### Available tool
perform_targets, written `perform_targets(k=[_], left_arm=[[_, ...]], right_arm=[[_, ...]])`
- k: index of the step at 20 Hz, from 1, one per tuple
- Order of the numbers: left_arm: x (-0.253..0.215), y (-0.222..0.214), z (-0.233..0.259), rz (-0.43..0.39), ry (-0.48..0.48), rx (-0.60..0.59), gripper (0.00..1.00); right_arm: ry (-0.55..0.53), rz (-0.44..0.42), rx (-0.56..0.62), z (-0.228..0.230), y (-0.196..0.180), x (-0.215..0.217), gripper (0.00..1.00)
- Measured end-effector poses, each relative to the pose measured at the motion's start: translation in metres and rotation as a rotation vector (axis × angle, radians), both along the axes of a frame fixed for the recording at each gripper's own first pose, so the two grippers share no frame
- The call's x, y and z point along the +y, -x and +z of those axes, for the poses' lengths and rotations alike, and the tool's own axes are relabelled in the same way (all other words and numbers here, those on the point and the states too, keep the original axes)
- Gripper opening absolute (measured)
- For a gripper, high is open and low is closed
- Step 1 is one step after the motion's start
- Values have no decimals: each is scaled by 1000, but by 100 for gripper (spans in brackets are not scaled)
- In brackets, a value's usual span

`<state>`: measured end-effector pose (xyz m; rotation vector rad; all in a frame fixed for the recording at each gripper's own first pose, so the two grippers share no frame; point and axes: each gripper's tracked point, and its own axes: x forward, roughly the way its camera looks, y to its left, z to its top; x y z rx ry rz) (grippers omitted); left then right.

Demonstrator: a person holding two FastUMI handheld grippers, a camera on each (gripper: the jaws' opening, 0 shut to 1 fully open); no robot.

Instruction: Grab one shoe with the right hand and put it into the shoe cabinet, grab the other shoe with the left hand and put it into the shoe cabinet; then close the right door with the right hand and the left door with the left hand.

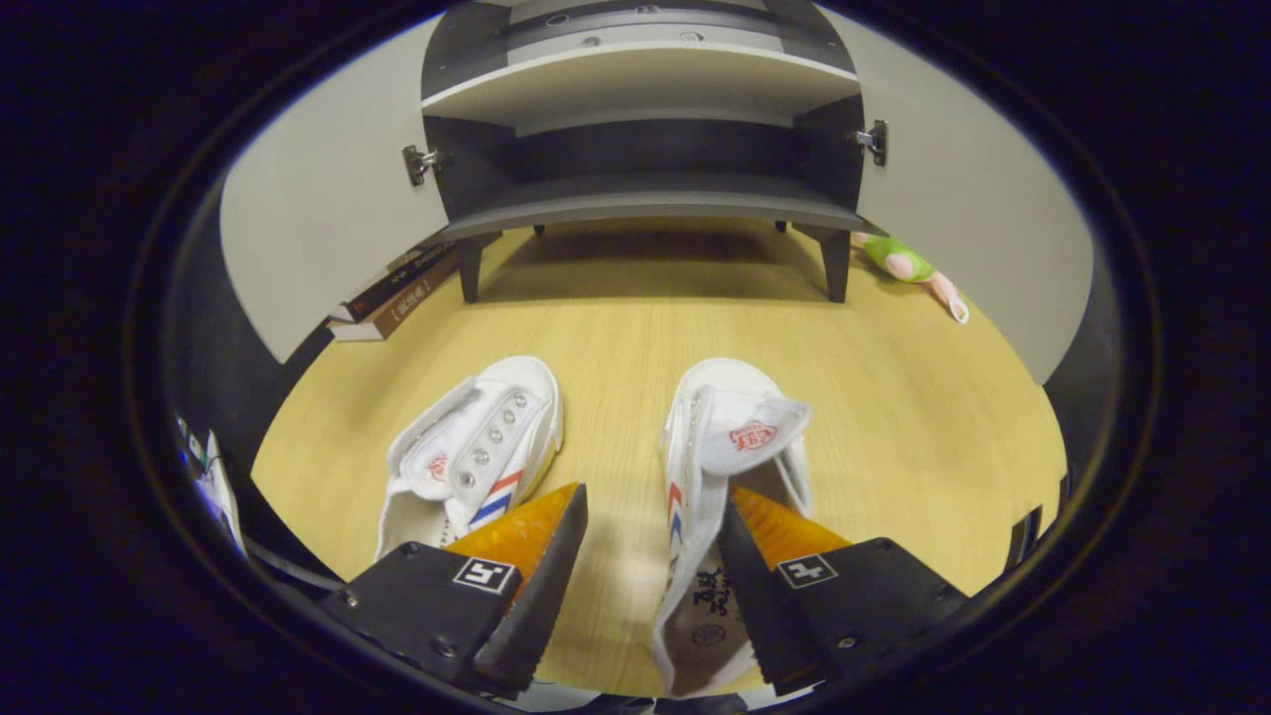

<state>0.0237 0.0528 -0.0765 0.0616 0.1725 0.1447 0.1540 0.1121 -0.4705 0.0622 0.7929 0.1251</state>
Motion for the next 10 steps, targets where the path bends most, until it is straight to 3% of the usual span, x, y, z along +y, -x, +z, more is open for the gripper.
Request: perform_targets(k=[5,7,8,9,10], left_arm=[[-3,-6,-7,15,2,20,96],[-7,-8,-9,11,4,24,96],[-8,-9,-9,11,3,26,96],[-9,-10,-10,11,3,28,96],[-10,-12,-10,10,5,29,96]], right_arm=[[18,-33,-20,-5,-19,-13,76],[17,-28,-29,-6,-20,-14,66],[5,-14,-34,-7,-21,-13,50],[-8,0,-32,-7,-20,-11,45],[-5,6,-29,-7,-19,-11,25]])
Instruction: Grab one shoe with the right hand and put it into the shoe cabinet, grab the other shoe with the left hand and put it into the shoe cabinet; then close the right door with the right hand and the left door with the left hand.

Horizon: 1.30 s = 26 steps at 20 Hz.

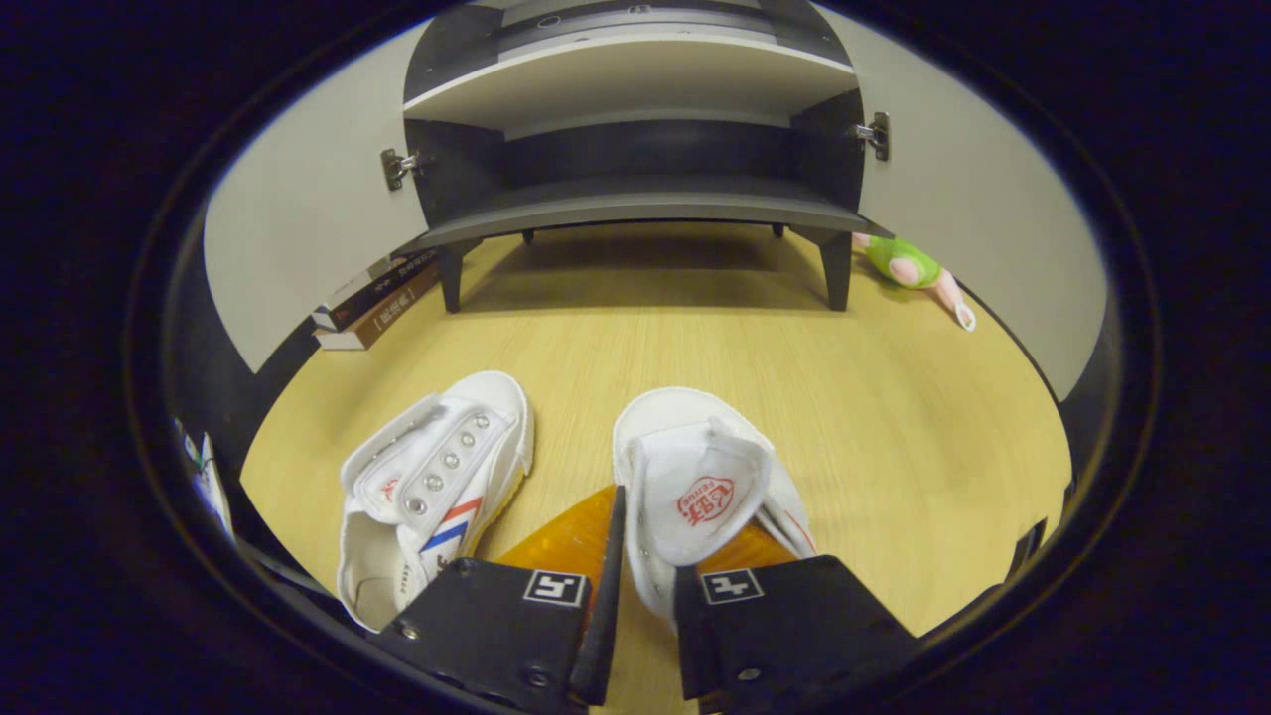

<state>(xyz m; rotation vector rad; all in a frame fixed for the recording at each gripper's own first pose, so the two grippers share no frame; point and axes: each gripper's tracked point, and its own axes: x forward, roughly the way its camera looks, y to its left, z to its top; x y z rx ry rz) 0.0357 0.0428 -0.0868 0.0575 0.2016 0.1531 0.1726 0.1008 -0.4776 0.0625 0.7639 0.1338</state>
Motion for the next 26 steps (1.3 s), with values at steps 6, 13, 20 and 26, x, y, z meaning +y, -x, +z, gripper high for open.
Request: perform_targets(k=[6,13,20,26], left_arm=[[-6,-6,8,-4,14,-12,96],[-19,-8,17,-27,13,-30,96],[-29,5,10,-33,4,-31,96],[-25,7,12,13,37,-45,96]], right_arm=[[-25,23,14,13,-2,-5,11],[-49,37,-102,98,-8,-7,11],[-84,34,-309,241,-43,-9,11],[-94,43,-513,367,-102,-2,9]])
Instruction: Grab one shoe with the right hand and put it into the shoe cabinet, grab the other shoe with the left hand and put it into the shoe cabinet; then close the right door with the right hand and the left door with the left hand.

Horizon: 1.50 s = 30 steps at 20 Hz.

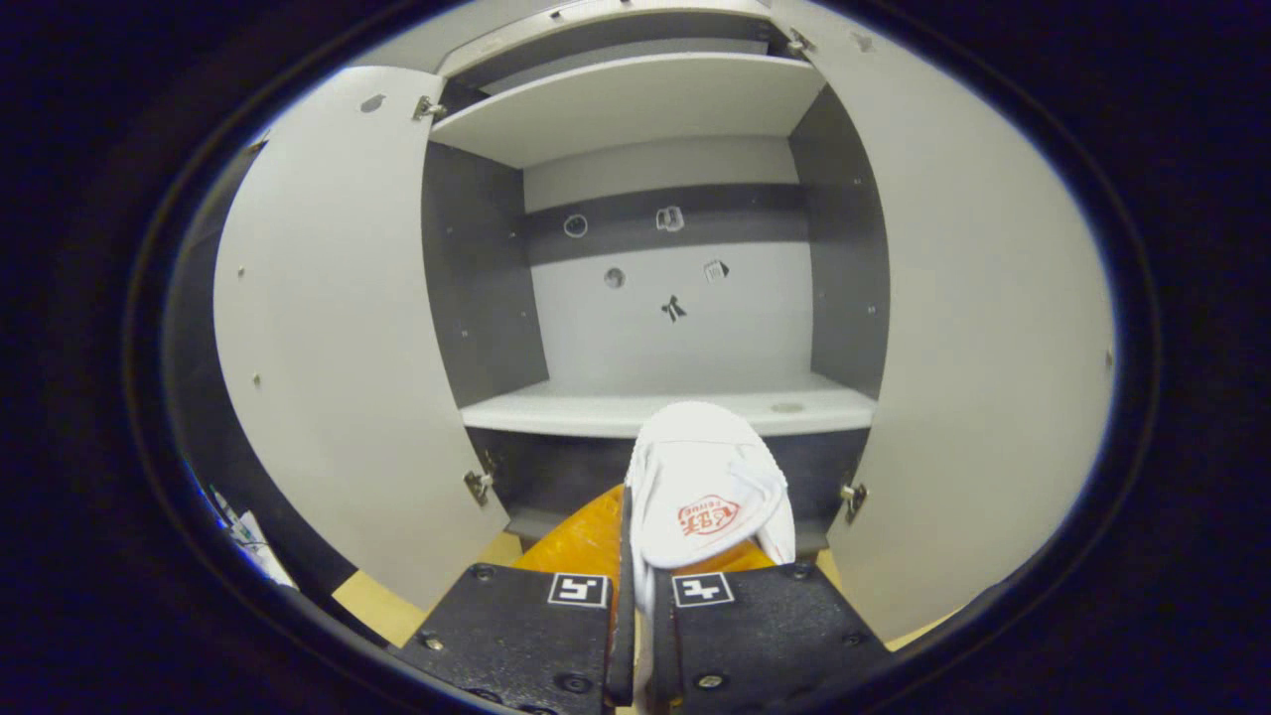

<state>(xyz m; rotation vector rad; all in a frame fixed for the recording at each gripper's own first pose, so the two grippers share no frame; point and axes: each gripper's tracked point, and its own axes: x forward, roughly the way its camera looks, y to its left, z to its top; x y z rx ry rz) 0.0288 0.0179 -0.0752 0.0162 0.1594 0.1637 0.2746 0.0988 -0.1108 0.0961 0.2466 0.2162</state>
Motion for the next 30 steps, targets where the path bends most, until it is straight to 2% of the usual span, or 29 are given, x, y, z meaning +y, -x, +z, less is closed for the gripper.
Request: perform_targets(k=[5,10,17,23,26,28,29,30], left_arm=[[8,-2,5,58,6,-11,96],[15,-2,6,122,7,-5,96],[19,-1,6,186,-12,14,96],[19,-3,6,194,-11,25,96],[18,-3,5,186,-9,23,96],[18,-3,6,177,-8,20,96],[18,-4,5,171,-9,21,96],[17,-4,4,162,-10,25,96]], right_arm=[[-14,-17,-82,64,-69,0,11],[-2,-52,-106,91,-142,-1,11],[37,-87,-13,66,-238,-5,11],[105,-99,125,34,-266,-8,11],[121,-105,165,28,-264,-7,22],[95,-112,185,27,-258,-7,41],[76,-100,159,31,-254,-5,42],[69,-101,141,39,-254,-5,55]])
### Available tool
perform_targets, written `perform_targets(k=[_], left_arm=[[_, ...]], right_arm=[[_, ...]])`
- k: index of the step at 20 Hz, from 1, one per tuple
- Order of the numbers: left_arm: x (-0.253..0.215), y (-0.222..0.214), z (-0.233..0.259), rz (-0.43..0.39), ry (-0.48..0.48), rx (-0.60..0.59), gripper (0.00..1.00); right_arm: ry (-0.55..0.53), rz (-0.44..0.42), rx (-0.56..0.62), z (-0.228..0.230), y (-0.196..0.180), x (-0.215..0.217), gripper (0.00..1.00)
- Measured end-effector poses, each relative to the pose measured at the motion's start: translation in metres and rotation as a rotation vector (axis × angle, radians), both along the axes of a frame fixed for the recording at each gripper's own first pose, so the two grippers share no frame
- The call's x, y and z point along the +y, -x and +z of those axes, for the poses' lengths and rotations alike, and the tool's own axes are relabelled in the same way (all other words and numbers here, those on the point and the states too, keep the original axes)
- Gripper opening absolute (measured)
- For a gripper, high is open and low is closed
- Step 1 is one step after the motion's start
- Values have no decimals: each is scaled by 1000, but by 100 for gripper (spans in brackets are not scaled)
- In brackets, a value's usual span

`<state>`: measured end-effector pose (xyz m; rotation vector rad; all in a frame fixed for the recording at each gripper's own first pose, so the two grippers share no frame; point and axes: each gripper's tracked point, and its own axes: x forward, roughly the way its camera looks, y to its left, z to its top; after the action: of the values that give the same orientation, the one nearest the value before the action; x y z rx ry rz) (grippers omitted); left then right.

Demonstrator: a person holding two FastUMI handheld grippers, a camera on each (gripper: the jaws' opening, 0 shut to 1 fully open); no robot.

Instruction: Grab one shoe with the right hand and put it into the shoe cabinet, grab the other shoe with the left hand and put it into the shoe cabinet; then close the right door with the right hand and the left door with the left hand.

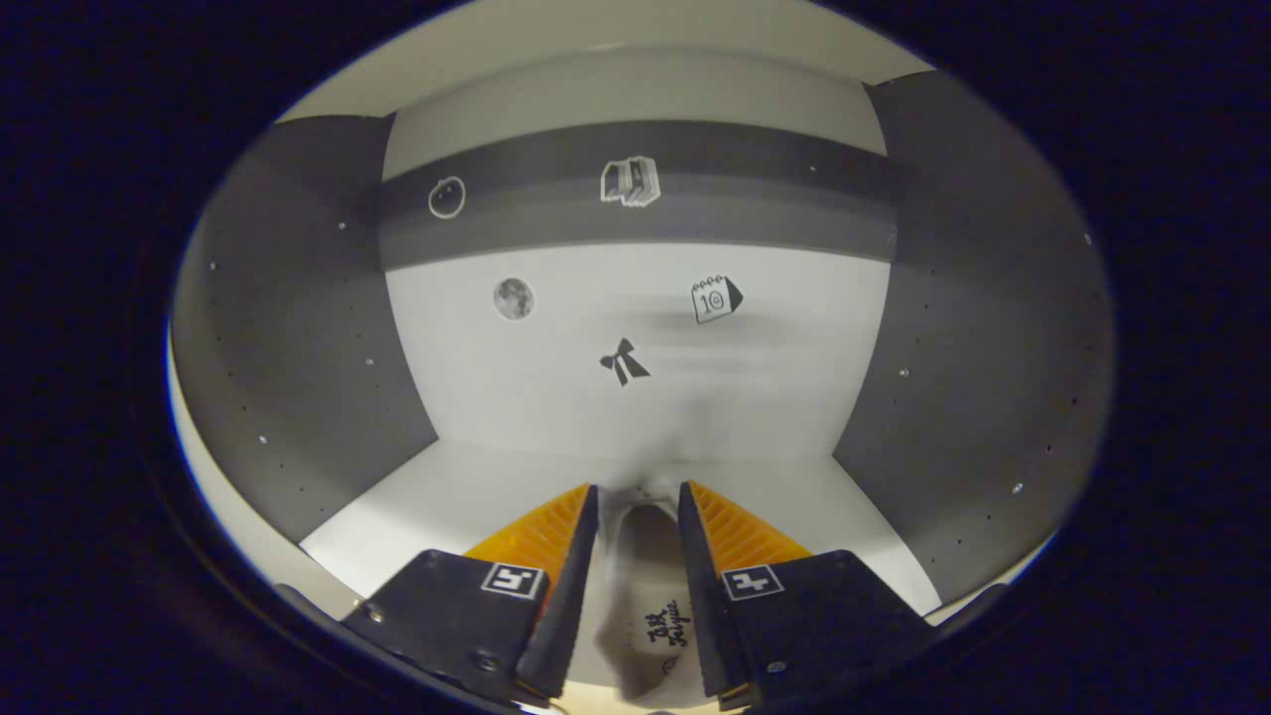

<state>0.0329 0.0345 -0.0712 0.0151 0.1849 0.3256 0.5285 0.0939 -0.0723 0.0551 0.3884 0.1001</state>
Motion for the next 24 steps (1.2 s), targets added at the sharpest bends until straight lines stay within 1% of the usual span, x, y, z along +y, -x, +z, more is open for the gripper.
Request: perform_targets(k=[1,2,3,6,9,11,13,14,17,21,24], left_arm=[[0,0,-1,-8,-2,3,96],[-1,0,0,-14,-2,3,96],[-1,-2,-1,-22,1,3,96],[-1,-5,0,-38,1,-5,96],[-1,-7,-3,-61,2,-18,96],[-1,-8,-7,-81,0,-21,96],[0,-10,-15,-101,-2,-20,96],[-1,-11,-20,-113,2,-15,96],[-6,-14,-37,-162,10,2,97],[-18,-14,-65,-220,4,25,96],[-37,-9,-102,-276,26,53,97]], right_arm=[[14,-18,-1,4,4,-7,57],[17,-16,-5,0,9,-6,78],[6,-23,-13,8,15,-7,100],[1,-36,-81,20,36,-16,100],[14,-34,-174,38,78,-24,100],[10,-27,-239,51,118,-28,100],[-24,-24,-307,65,165,-31,100],[-35,-37,-335,68,187,-37,100],[-30,-44,-417,77,252,-48,100],[-32,-91,-447,66,328,-73,100],[4,-127,-422,47,372,-93,100]])
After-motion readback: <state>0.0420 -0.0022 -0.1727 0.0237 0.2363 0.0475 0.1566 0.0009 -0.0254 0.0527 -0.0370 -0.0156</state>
